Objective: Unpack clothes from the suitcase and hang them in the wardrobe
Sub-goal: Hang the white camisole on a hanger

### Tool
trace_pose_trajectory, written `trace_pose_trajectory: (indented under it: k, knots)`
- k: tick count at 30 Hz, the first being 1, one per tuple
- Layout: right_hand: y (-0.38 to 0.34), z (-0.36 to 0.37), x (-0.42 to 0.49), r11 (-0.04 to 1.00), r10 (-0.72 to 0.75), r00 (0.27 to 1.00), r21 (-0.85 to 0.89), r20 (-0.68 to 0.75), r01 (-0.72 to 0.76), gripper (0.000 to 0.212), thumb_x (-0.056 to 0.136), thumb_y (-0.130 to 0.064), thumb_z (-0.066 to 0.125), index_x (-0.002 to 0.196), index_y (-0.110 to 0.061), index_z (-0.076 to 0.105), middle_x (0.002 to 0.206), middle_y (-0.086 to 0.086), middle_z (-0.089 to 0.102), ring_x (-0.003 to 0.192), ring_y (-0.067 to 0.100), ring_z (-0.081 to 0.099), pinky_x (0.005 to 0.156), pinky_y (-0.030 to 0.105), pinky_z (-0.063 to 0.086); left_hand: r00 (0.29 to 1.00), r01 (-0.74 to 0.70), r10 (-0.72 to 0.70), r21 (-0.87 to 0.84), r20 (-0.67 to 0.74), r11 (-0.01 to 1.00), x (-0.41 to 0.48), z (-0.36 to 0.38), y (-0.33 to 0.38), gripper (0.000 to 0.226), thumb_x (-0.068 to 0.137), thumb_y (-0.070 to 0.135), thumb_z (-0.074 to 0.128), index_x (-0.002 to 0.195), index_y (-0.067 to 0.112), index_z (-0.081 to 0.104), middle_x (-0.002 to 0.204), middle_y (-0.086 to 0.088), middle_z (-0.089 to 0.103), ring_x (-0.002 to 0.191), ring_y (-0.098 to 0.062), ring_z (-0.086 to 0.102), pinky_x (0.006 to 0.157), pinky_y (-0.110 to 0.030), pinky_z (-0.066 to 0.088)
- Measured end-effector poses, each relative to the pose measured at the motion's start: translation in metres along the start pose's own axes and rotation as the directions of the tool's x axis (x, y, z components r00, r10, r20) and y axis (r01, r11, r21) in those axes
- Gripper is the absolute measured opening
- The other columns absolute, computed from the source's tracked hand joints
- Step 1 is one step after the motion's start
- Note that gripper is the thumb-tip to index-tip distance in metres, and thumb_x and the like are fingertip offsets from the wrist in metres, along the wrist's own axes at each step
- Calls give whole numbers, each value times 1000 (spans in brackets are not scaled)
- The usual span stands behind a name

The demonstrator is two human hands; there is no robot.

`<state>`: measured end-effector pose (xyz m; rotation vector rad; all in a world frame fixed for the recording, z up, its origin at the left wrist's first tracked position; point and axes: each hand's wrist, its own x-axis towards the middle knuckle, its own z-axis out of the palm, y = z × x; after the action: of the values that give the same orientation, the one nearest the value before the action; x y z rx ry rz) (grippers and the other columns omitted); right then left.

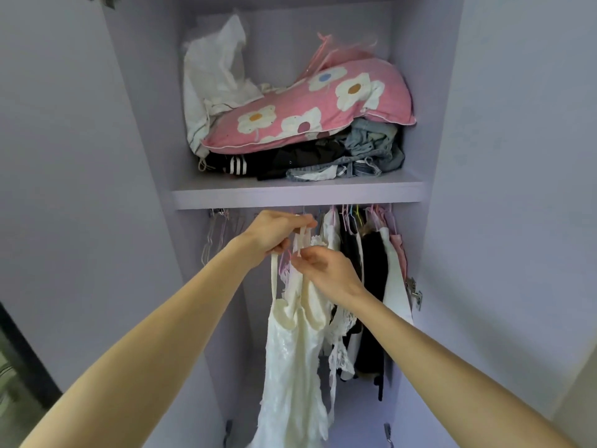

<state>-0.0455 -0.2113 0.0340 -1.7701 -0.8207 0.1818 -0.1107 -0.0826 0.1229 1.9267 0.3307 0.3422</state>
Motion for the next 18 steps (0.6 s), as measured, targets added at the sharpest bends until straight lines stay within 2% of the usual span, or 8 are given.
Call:
trace_pose_trajectory:
  k: [2,3,5,7,10,12,15,18]
  knots:
    - [-5,-1,5,999,21,999,38,-32,-20,27,99,-33,53,93,-12,68,81,-6,72,75,10,66,78,33,52,999,23,-20,57,-44,998,4,-3,-6,27,92,32,68,96,8,78,80,-4,69,47,-14,37,46,-24,30]
    - [-6,-5,8,988,62,997,142,-50,-54,26,100,-26,49,89,-7,64,73,-3,68,66,14,64,74,39,51,997,44,-37,103,-68,994,6,-7,-10,28,92,30,66,96,5,77,85,-8,71,46,-14,39,47,-23,33]
    - [-9,-20,14,933,159,981,341,-114,-112,19,97,-14,46,84,-8,58,63,1,56,48,16,52,62,38,44,991,90,-76,122,-111,988,8,-20,-18,27,96,26,61,98,4,76,81,-1,70,43,-13,41,52,-24,38]
    - [-11,-38,20,901,213,956,419,-203,-112,19,95,-8,44,82,-9,58,61,2,48,42,15,41,53,30,37,980,129,-122,37,-158,991,10,-34,-26,23,99,22,57,100,6,73,75,2,67,46,-13,45,58,-26,44]
    - [-20,-57,23,898,217,943,430,-254,-91,18,96,-7,47,91,-7,64,65,6,58,49,18,50,52,31,43,970,151,-174,-138,-171,979,11,-45,-36,13,98,18,57,101,10,65,73,-1,68,54,-17,53,79,-38,56]
    - [-29,-63,21,883,192,967,459,-169,-96,23,98,-5,45,102,-4,68,79,11,72,66,25,67,67,35,55,981,141,-168,-243,-96,960,11,-42,-37,8,97,15,58,100,10,63,78,-5,70,59,-22,57,86,-47,56]
    - [-39,-68,21,904,74,997,422,-6,-65,35,99,0,40,111,-16,69,106,8,74,89,29,74,82,37,60,992,121,-113,-190,48,974,6,-22,-29,13,94,12,60,106,13,66,90,-6,73,64,-18,61,70,-35,55]
    - [-37,-71,28,987,-86,993,128,-83,96,40,100,-2,47,119,-31,67,115,-2,66,79,16,75,75,31,61,985,113,-93,-137,146,984,4,2,-28,25,88,9,66,110,19,69,102,-7,74,62,-14,57,56,-25,40]
